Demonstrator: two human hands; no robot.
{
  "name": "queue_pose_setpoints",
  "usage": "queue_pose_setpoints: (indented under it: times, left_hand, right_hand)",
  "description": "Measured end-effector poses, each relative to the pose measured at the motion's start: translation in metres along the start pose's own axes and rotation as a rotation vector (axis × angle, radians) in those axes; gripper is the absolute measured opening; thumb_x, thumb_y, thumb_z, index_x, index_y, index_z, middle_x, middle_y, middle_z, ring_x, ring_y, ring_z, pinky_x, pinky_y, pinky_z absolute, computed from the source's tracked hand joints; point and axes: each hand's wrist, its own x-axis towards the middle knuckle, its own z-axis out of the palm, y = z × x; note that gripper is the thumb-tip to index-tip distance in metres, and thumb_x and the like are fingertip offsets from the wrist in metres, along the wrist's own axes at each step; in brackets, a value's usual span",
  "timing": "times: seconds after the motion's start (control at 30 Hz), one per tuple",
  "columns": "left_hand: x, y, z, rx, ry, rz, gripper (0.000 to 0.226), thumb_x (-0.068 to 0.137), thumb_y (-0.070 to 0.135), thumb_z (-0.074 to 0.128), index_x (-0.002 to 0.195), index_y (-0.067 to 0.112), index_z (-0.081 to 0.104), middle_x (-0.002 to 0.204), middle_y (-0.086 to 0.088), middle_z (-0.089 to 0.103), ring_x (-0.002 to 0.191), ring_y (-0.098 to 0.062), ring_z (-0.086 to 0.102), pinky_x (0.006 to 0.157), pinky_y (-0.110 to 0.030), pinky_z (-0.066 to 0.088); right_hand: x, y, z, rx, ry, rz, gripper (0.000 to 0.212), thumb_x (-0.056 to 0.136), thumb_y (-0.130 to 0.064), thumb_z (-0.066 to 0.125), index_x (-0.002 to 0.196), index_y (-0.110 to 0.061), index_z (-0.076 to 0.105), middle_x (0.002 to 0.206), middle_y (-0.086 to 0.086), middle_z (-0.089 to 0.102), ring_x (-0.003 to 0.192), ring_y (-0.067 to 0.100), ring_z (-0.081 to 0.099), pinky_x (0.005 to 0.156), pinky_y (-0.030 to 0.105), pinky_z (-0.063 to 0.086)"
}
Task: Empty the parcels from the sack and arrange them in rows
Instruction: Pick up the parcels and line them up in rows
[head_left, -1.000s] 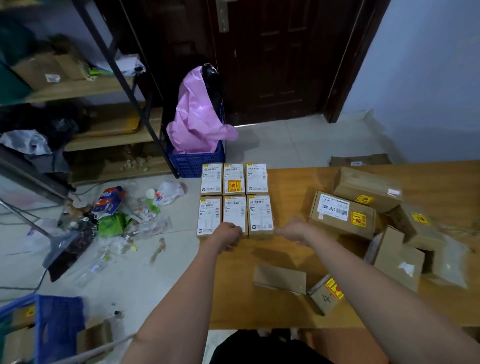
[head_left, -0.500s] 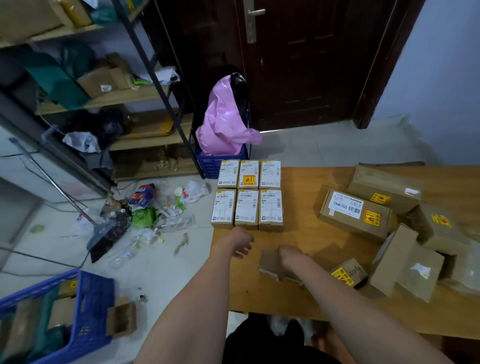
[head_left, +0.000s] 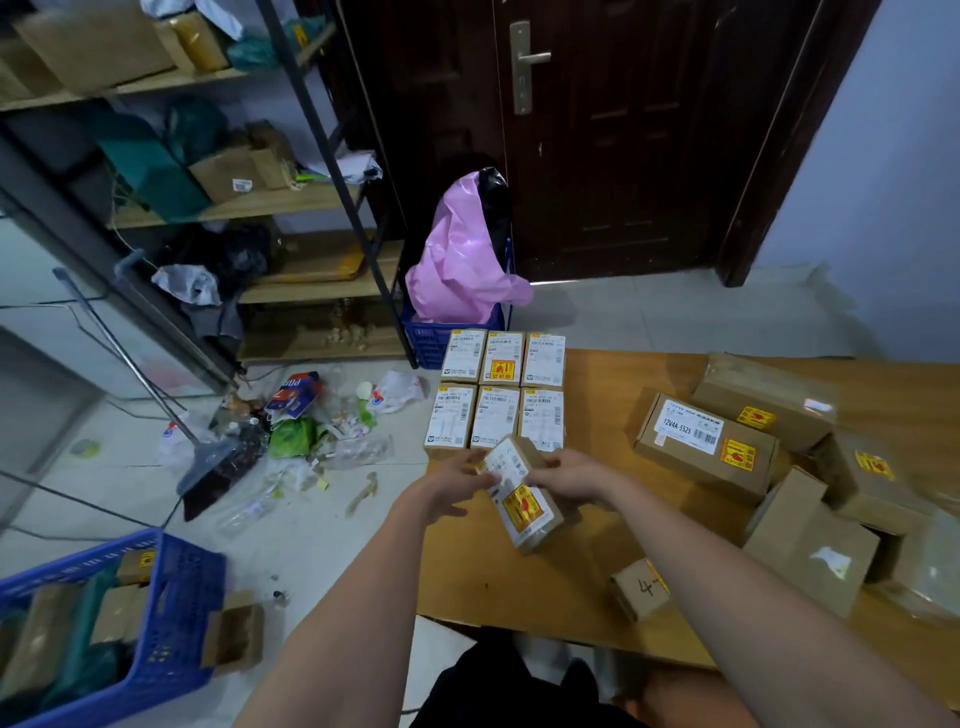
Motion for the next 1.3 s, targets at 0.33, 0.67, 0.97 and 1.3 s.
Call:
queue_pose_setpoints:
  times: [0.33,0.67,0.97,1.3]
  left_hand:
    - [0.007,-0.017,-0.036,-0.21,-0.119,0.023,0.059,0.092,0.038,0.067,0.142,0.025,0.038,0.128,-0.011,0.062,0.114,-0.036,0.062,0.1,-0.054,0.049]
    - [0.022,-0.055,-0.084,-0.396,-0.178,-0.016,0.059,0.091,0.024,0.071,0.141,0.022,0.041,0.115,-0.013,0.071,0.103,-0.035,0.069,0.094,-0.052,0.054]
    - [0.054,-0.085,-0.111,-0.367,-0.12,-0.044,0.05,0.092,0.024,0.068,0.136,0.008,0.053,0.114,-0.011,0.072,0.096,-0.03,0.073,0.088,-0.043,0.059]
    - [0.092,-0.104,-0.122,-0.232,-0.136,-0.051,0.047,0.096,0.014,0.062,0.141,0.01,0.049,0.122,-0.01,0.067,0.102,-0.025,0.07,0.076,-0.032,0.06]
  right_hand:
    - [0.004,-0.025,0.017,0.361,-0.123,0.041,0.037,0.095,-0.033,0.065,0.125,-0.013,0.063,0.111,0.007,0.074,0.102,0.023,0.07,0.088,0.038,0.057]
    - [0.023,-0.048,0.073,0.469,-0.063,0.083,0.033,0.091,-0.029,0.071,0.12,-0.013,0.066,0.107,0.005,0.076,0.101,0.021,0.071,0.085,0.04,0.057]
    - [0.051,-0.065,0.125,0.429,-0.006,0.216,0.035,0.094,-0.021,0.068,0.124,-0.005,0.059,0.11,0.008,0.072,0.088,0.018,0.068,0.07,0.033,0.053]
    - [0.103,-0.058,0.16,0.41,0.056,0.324,0.041,0.095,-0.02,0.066,0.132,-0.005,0.055,0.124,0.012,0.067,0.1,0.022,0.064,0.063,0.026,0.049]
